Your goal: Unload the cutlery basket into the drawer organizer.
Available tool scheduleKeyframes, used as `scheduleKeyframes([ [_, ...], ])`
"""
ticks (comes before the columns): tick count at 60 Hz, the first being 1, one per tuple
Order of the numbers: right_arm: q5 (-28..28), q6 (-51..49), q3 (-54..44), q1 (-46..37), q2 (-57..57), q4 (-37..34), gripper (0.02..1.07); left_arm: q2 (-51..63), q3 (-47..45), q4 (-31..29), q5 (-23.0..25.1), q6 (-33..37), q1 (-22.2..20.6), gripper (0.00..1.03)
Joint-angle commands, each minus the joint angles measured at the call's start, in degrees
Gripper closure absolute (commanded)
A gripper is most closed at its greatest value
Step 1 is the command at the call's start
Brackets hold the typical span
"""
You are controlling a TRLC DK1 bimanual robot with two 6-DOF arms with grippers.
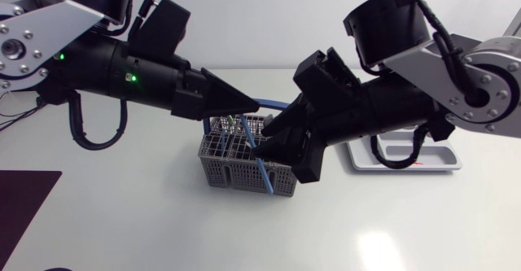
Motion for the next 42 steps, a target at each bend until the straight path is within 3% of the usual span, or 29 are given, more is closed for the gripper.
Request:
scheduleKeyframes([
  [1,-0.6,0.2,0.4,-0.4,1.5,0.5,0.58,1.1,1.7,0.4,1.0,-1.5,-0.3,0.96],
  [9,-0.6,0.1,-0.7,0.0,1.7,0.6,0.63,1.6,2.4,0.4,1.0,-1.8,-0.2,0.96],
  [26,-1.7,-0.3,-2.0,1.0,2.0,0.9,1.02,2.6,2.7,0.8,0.9,-1.8,0.0,0.96],
  [38,-1.7,-0.5,-2.7,2.8,1.3,-0.2,1.01,2.6,2.6,2.4,0.9,-2.8,0.9,0.93],
  [42,-1.7,-0.5,-2.9,3.4,0.9,-0.8,1.01,2.3,2.7,4.0,0.9,-4.2,1.1,0.83],
])
